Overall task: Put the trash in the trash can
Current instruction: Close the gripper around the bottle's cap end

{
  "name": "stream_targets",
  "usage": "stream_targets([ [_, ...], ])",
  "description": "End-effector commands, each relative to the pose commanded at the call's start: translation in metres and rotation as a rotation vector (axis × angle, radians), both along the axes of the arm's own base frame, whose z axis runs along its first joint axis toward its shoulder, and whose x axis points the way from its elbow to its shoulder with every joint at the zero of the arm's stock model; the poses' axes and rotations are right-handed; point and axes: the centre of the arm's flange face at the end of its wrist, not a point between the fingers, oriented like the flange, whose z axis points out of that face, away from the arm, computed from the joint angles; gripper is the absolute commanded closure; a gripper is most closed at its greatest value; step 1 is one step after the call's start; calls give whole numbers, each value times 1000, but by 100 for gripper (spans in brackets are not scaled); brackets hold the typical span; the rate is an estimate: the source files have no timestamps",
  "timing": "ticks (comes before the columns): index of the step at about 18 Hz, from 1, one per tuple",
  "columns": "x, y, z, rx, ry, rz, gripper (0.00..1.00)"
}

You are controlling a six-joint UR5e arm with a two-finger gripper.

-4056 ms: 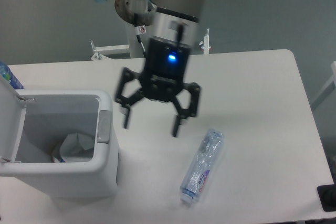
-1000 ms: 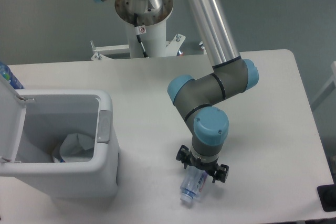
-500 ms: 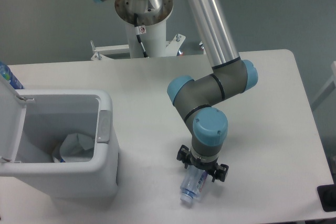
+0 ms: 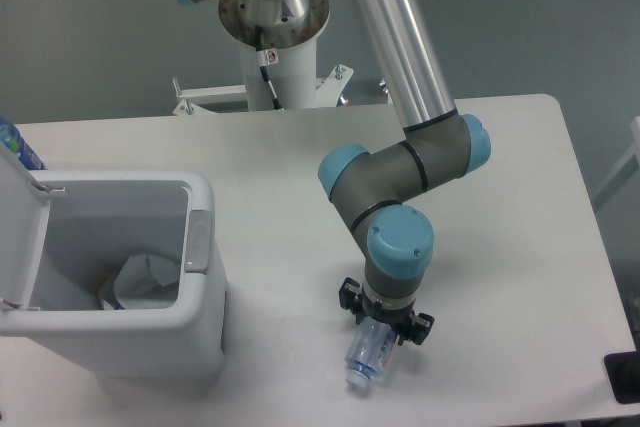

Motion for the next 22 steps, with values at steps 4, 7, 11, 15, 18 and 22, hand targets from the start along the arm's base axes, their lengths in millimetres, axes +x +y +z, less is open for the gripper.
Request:
stream_targets([
  [4, 0, 0, -1, -1, -1, 0, 27],
  [7, 0, 0, -4, -5, -4, 0, 26],
  [11, 0, 0, -4, -5, -4, 2, 26],
  [15, 1, 0, -5, -6, -5, 0, 36],
  [18, 1, 0, -4, -5, -4, -1, 37],
  [22, 0, 0, -2, -2, -2, 0, 37],
])
